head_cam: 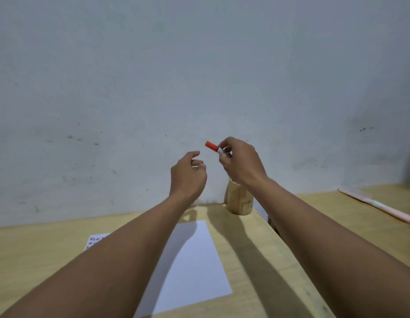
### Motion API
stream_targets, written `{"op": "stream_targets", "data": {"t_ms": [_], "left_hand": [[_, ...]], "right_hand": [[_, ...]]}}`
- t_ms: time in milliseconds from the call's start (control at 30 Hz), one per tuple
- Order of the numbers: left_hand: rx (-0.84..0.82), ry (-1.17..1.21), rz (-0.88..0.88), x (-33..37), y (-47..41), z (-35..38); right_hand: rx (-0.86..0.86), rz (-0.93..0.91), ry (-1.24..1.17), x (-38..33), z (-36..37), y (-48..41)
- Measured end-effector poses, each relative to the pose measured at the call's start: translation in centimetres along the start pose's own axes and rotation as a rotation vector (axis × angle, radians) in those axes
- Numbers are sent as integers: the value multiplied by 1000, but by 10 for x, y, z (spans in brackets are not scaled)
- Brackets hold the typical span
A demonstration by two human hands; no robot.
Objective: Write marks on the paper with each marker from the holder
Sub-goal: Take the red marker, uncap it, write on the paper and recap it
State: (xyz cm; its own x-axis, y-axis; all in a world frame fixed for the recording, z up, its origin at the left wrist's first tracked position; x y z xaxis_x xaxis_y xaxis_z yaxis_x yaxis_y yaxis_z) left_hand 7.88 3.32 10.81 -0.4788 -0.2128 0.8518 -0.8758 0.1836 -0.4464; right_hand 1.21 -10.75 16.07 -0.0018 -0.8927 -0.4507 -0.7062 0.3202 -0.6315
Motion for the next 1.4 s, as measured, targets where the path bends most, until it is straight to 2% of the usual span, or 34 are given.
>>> {"op": "stream_targets", "data": {"t_ms": [100,267,367,433,533,633,733,867,1000,1200,1400], "left_hand": [[-11,115,22,17,4,-27],[-5,157,39,34,13,-66],[34,208,-11,38,18,-87],[50,241,-57,37,23,-100],[63,233,-80,32,30,-119],[71,245,-90,26,38,-136],[37,256,-97,23,45,-150],[-4,272,-97,17,50,-167],[-30,264,-91,7,53,-181],[25,219,-119,-11,52,-208],[81,9,-146,-47,49,-243]], "right_hand": [[-44,-31,33,-19,-1,9],[-73,-44,14,-53,-7,23],[13,-16,-30,-71,-15,34],[95,104,-161,-79,-18,48],[96,332,-436,-91,-2,73],[-1,512,-596,-101,17,85],[-122,722,-992,-115,41,99],[-160,826,-1327,-138,60,106],[-158,811,-1396,-154,69,107],[-136,805,-1491,-166,91,109],[-233,788,-1373,-170,118,116]]}}
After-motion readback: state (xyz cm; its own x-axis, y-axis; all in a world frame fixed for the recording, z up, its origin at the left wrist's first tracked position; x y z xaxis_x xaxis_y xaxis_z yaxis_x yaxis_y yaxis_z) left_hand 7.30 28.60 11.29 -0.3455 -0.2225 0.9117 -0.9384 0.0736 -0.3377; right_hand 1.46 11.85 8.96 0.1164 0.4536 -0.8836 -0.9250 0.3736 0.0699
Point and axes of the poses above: each hand's wrist, its own y-axis away from the middle knuckle, its own z-axis out of the palm, x = y × z, the point moved 8 cm from there along -y, towards the middle knuckle
